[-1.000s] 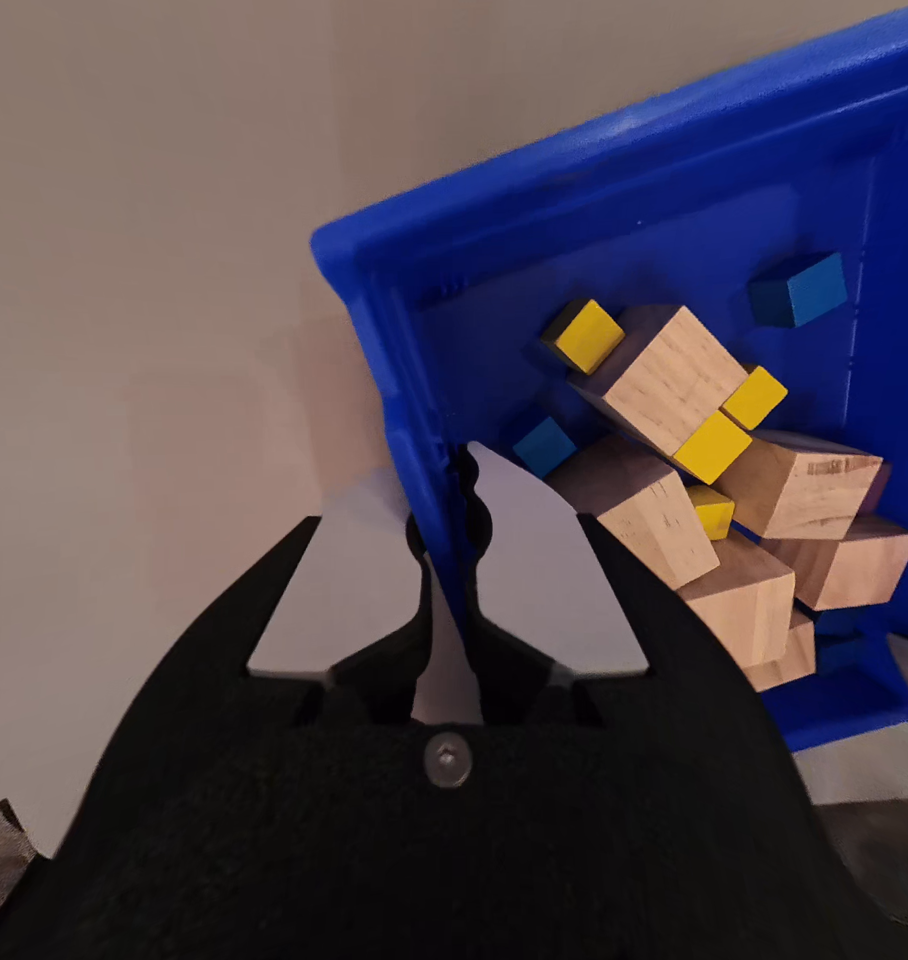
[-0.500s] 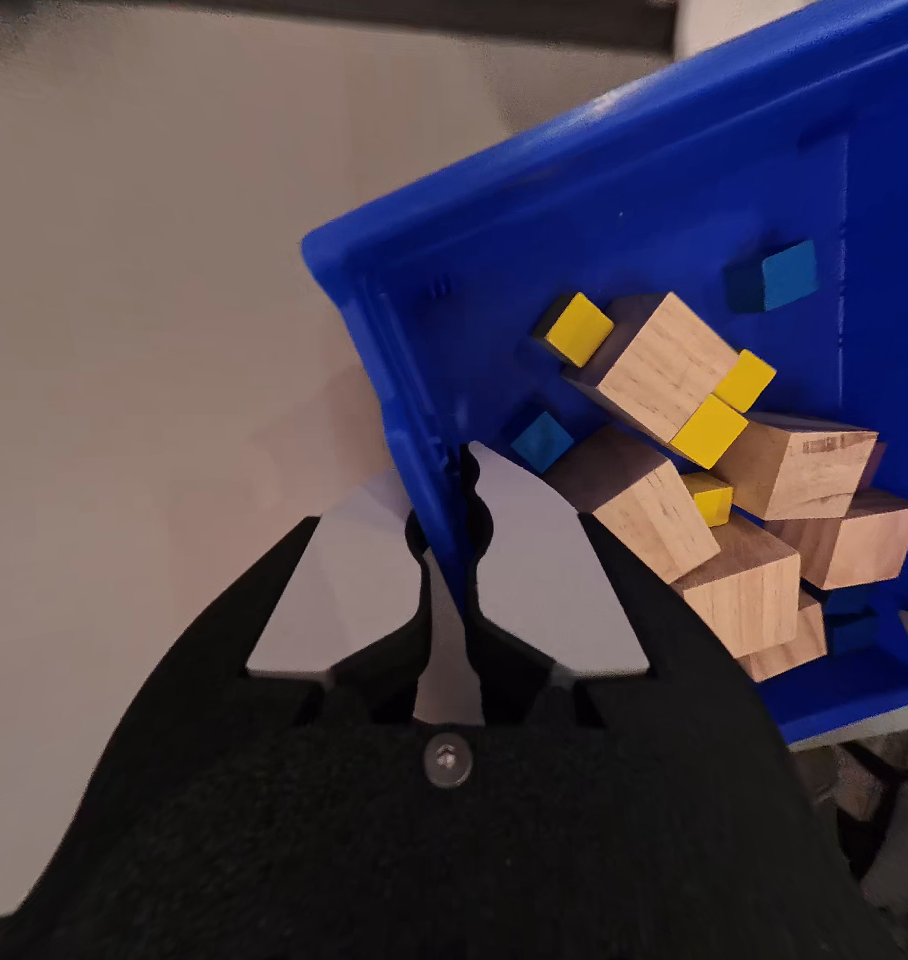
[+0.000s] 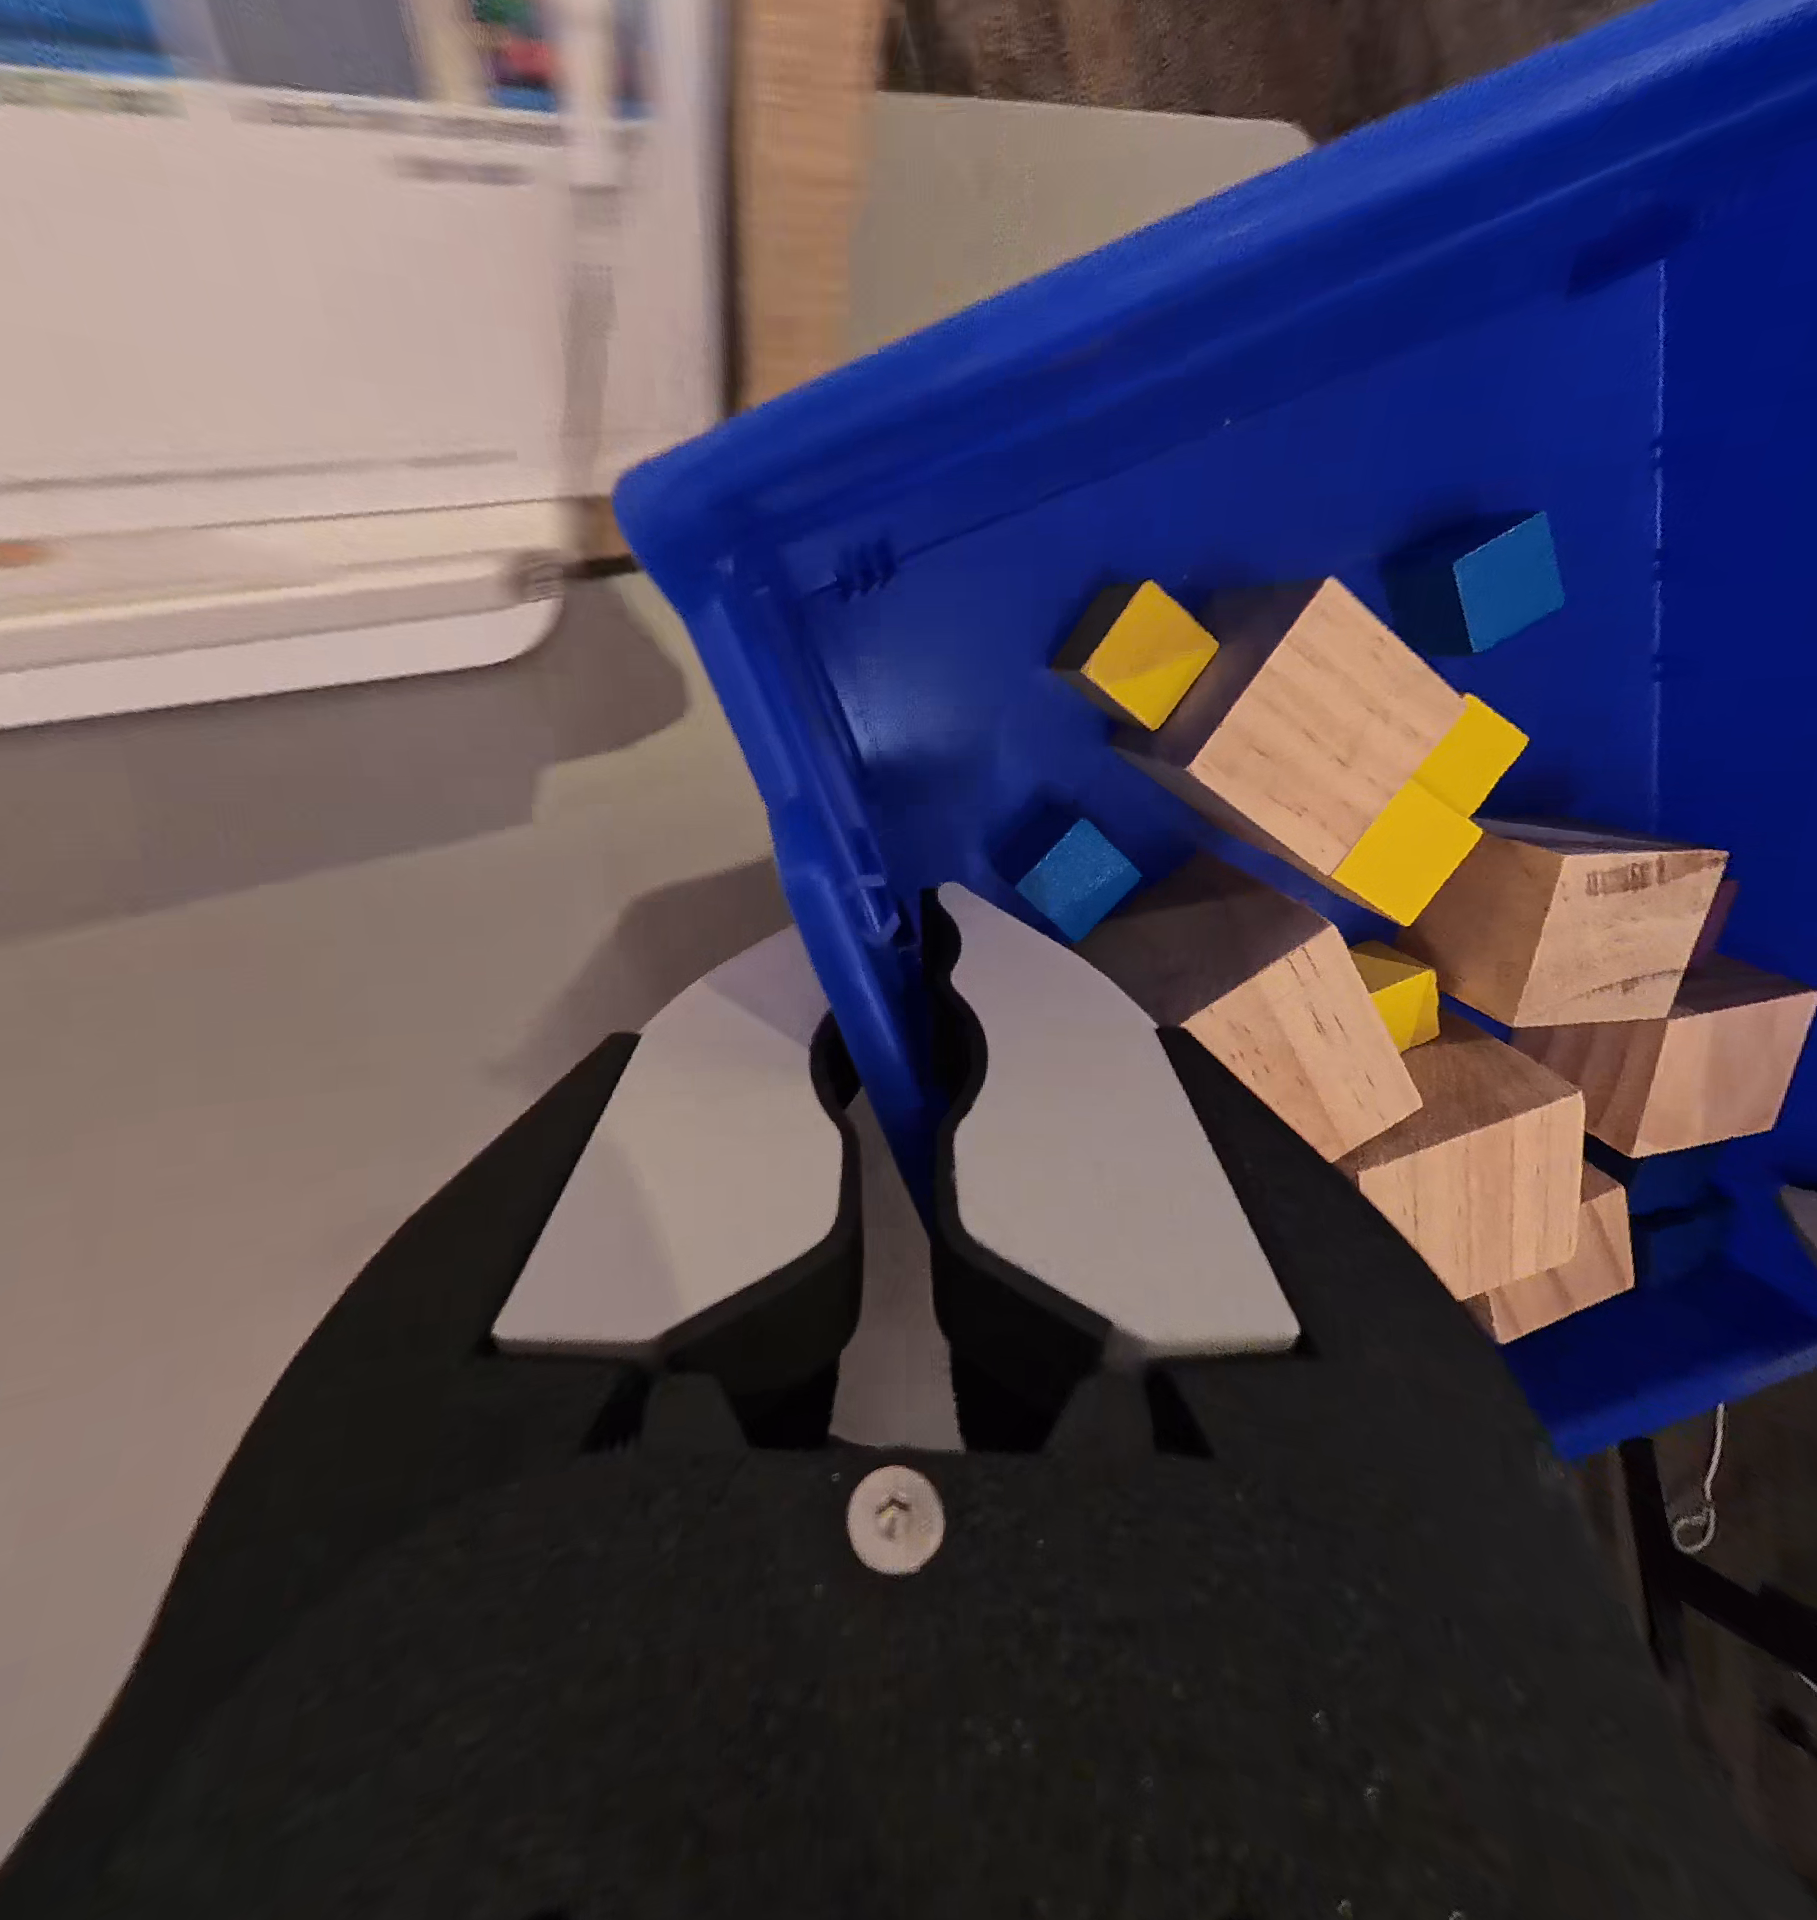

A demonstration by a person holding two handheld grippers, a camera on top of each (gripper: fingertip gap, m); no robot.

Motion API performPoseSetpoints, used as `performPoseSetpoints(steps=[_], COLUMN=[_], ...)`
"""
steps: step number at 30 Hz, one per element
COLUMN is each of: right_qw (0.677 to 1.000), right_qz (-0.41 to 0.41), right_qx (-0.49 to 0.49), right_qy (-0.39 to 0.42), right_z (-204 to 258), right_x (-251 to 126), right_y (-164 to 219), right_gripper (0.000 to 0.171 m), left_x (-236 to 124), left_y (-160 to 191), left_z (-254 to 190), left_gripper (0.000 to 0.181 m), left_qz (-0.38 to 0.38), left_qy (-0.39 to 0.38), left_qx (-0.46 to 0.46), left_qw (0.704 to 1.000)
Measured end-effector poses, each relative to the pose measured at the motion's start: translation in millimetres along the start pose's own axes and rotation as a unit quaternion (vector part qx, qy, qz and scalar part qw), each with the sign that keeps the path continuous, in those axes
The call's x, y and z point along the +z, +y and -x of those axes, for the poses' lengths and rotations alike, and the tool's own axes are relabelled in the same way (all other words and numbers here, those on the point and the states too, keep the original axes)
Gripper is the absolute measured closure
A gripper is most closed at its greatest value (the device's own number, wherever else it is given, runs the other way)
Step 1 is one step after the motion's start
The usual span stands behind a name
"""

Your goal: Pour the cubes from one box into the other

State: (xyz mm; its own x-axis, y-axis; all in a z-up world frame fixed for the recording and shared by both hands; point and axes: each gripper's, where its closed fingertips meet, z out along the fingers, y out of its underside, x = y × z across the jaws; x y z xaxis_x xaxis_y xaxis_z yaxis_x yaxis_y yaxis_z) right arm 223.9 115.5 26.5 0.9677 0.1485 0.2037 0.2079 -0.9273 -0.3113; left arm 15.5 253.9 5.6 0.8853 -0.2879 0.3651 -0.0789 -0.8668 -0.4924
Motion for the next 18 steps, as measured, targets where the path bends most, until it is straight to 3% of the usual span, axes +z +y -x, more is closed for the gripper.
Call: performPoseSetpoints(steps=[8, 13, 18], right_qw=[0.990, 0.979, 0.962], right_qz=[-0.071, -0.109, -0.172], right_qx=[0.103, 0.119, 0.136], right_qy=[0.065, 0.125, 0.161], right_z=[-96.4, -113.5, -116.3], right_x=[32.3, 45.1, 41.3], right_y=[38.3, 55.8, 52.2], right_gripper=[0.167, 0.167, 0.167], left_x=[68.8, 98.0, 108.8], left_y=[-11.2, -13.4, -23.5], left_z=[-100.9, -127.9, -136.5], left_gripper=[0.173, 0.174, 0.175], left_qz=[-0.027, -0.037, -0.061], left_qy=[0.046, 0.074, 0.135], left_qx=[0.054, 0.102, 0.093], left_qw=[0.997, 0.991, 0.985])
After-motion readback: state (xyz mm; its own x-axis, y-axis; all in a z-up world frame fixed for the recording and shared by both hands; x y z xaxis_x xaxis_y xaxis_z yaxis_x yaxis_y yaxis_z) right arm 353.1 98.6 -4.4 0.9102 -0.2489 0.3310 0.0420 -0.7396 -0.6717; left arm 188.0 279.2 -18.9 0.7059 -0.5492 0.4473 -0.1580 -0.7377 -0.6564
